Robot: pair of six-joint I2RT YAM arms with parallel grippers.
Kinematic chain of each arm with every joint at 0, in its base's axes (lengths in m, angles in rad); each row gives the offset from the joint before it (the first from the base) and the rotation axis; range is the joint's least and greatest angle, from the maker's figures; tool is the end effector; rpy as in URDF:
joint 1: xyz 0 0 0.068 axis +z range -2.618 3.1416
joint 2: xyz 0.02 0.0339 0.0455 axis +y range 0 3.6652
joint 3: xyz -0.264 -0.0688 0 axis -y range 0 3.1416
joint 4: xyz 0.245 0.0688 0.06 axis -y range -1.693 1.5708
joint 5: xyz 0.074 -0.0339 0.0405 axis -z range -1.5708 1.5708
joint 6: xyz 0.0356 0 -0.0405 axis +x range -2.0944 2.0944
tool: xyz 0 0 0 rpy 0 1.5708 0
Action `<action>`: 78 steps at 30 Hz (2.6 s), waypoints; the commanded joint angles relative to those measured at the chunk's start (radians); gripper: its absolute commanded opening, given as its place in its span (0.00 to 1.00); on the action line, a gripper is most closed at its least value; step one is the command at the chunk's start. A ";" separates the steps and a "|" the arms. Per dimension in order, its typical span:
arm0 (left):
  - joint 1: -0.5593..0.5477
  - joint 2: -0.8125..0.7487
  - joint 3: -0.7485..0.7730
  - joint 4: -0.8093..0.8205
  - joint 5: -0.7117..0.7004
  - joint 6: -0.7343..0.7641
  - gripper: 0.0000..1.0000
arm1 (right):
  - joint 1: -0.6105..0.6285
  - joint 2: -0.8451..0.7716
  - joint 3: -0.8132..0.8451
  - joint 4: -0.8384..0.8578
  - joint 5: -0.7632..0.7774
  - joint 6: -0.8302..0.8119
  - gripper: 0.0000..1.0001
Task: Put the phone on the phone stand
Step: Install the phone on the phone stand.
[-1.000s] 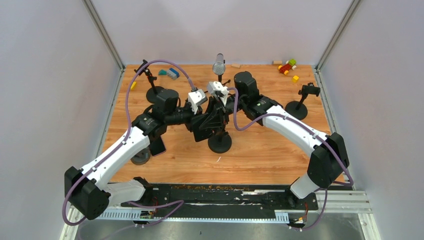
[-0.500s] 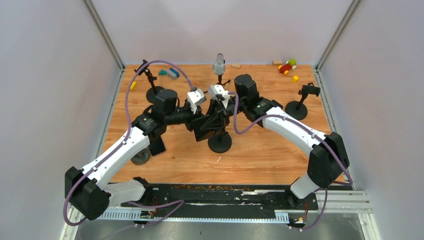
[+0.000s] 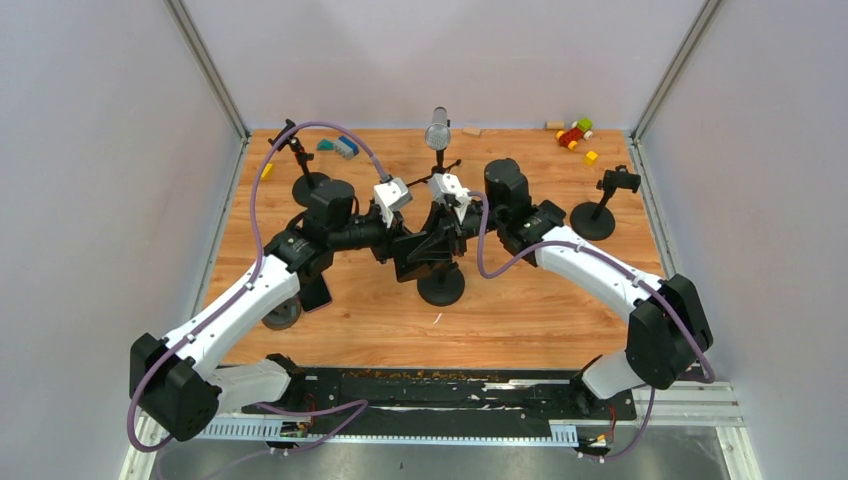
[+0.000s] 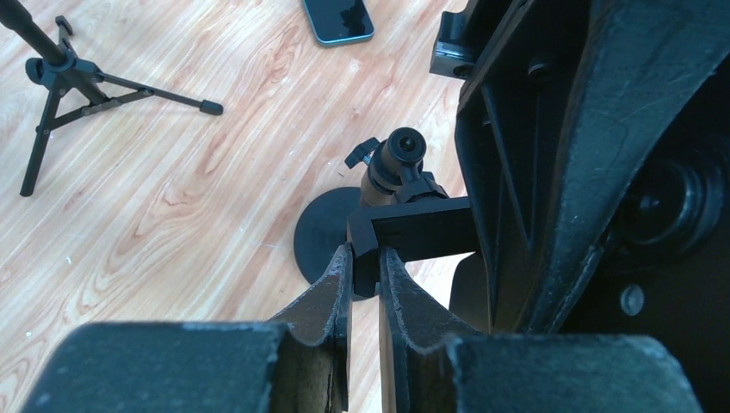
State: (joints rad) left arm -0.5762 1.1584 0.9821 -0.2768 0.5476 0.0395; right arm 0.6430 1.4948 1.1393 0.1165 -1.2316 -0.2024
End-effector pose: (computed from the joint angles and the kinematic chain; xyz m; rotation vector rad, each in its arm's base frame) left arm 0.2077 -0.1571 0.3258 0.9574 1.8314 -0.8887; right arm 0.2471 0.2271 0.3274 -1.4944 1.1144 1.4047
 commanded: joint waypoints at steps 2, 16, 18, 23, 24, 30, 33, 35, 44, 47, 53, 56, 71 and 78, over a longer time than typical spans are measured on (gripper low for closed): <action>-0.002 -0.019 -0.029 0.023 0.000 -0.034 0.00 | -0.016 -0.067 -0.037 0.161 0.031 0.075 0.00; -0.002 -0.011 -0.052 0.063 -0.037 -0.078 0.00 | -0.022 -0.148 -0.170 0.278 0.167 0.178 0.00; -0.001 -0.012 -0.053 0.063 -0.043 -0.079 0.00 | -0.024 -0.154 -0.183 0.300 0.178 0.195 0.00; -0.002 -0.015 -0.057 0.070 -0.057 -0.082 0.00 | -0.032 -0.163 -0.217 0.349 0.202 0.258 0.00; -0.001 -0.015 -0.057 0.070 -0.058 -0.082 0.00 | -0.034 -0.165 -0.224 0.356 0.210 0.264 0.00; -0.002 -0.006 -0.059 0.074 -0.062 -0.088 0.00 | -0.051 -0.185 -0.266 0.386 0.243 0.288 0.00; -0.002 -0.004 -0.059 0.076 -0.064 -0.090 0.00 | -0.063 -0.203 -0.283 0.382 0.263 0.293 0.00; -0.001 -0.003 -0.060 0.078 -0.065 -0.091 0.00 | -0.071 -0.214 -0.290 0.374 0.279 0.304 0.00; 0.002 0.004 -0.066 0.083 -0.081 -0.095 0.00 | -0.081 -0.235 -0.292 0.305 0.348 0.312 0.00; 0.003 0.015 -0.063 0.081 -0.082 -0.095 0.00 | -0.082 -0.240 -0.289 0.270 0.361 0.302 0.00; 0.003 0.021 -0.057 0.080 -0.086 -0.096 0.00 | -0.083 -0.246 -0.247 0.114 0.436 0.279 0.00; 0.003 0.025 -0.057 0.082 -0.088 -0.097 0.00 | -0.083 -0.253 -0.230 0.054 0.469 0.283 0.00; 0.003 0.060 -0.038 0.074 -0.091 -0.090 0.00 | -0.083 -0.268 -0.210 -0.072 0.672 0.388 0.00; 0.003 0.064 -0.032 0.069 -0.092 -0.086 0.00 | -0.083 -0.270 -0.199 -0.109 0.727 0.373 0.00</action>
State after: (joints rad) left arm -0.5854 1.2076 0.9417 -0.1200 0.5030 -0.0624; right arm 0.5865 1.2396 0.9108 0.0887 -0.6872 0.1810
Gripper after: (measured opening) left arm 0.179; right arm 0.156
